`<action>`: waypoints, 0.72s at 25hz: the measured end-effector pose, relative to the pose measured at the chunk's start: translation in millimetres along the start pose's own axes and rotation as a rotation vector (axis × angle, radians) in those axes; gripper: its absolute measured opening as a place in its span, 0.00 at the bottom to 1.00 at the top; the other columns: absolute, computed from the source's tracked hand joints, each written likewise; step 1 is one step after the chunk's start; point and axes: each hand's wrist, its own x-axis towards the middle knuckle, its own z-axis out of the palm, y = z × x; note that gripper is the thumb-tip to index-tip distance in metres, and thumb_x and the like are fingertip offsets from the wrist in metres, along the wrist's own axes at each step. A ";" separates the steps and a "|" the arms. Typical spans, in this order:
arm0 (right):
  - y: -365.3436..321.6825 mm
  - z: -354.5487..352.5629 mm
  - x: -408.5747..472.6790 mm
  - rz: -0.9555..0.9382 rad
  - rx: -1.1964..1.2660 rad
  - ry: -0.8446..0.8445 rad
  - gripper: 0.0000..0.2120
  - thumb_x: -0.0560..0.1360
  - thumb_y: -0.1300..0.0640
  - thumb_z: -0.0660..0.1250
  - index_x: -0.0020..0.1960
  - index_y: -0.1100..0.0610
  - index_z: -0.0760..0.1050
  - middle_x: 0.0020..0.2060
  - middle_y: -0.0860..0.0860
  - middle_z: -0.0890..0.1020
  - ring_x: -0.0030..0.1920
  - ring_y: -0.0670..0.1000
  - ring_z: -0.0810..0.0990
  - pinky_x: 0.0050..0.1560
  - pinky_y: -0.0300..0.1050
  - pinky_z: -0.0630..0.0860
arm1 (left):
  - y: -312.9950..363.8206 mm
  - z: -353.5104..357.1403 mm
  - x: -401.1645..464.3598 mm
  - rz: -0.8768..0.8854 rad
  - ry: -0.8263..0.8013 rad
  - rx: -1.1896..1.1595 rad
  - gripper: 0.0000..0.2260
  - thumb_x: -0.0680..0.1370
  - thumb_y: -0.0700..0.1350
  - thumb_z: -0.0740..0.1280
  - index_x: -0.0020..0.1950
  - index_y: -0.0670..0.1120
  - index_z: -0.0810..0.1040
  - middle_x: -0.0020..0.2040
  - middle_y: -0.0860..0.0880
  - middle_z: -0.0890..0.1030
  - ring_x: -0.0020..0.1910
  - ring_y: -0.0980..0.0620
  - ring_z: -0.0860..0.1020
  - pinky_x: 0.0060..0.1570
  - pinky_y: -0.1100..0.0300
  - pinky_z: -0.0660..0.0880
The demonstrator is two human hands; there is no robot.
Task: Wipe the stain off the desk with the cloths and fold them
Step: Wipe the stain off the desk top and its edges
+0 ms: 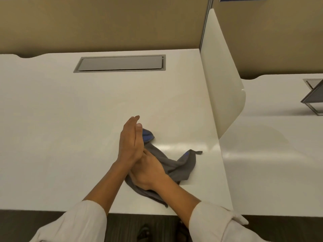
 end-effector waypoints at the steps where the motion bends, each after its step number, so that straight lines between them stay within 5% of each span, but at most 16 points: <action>1: -0.8 0.8 -11.1 -0.027 -0.011 -0.021 0.22 0.81 0.49 0.48 0.68 0.57 0.69 0.63 0.56 0.79 0.67 0.57 0.70 0.76 0.56 0.57 | -0.6 -1.1 -0.3 -0.009 -0.021 0.009 0.23 0.82 0.55 0.49 0.73 0.47 0.68 0.71 0.51 0.71 0.71 0.53 0.67 0.72 0.57 0.61; 7: 32.3 -19.9 -92.4 0.230 -0.080 -0.016 0.19 0.79 0.51 0.58 0.64 0.60 0.75 0.62 0.57 0.79 0.66 0.57 0.73 0.77 0.56 0.52 | -6.6 -9.0 -4.6 0.048 -0.145 0.164 0.20 0.84 0.48 0.52 0.73 0.43 0.67 0.74 0.45 0.69 0.74 0.47 0.65 0.74 0.54 0.59; 12: 96.3 -48.2 -92.7 0.480 -0.115 0.049 0.19 0.78 0.52 0.56 0.61 0.61 0.77 0.58 0.59 0.81 0.60 0.57 0.76 0.76 0.56 0.57 | -20.2 -12.8 1.6 0.137 -0.203 0.333 0.22 0.83 0.52 0.51 0.73 0.43 0.68 0.74 0.44 0.68 0.75 0.47 0.62 0.74 0.52 0.58; 18: 168.3 -67.4 -47.5 0.564 -0.149 -0.057 0.26 0.78 0.50 0.50 0.62 0.66 0.75 0.60 0.65 0.78 0.61 0.63 0.74 0.72 0.58 0.59 | -45.0 -30.5 8.5 0.174 -0.213 0.450 0.24 0.81 0.52 0.53 0.73 0.41 0.68 0.74 0.43 0.68 0.75 0.46 0.62 0.74 0.50 0.58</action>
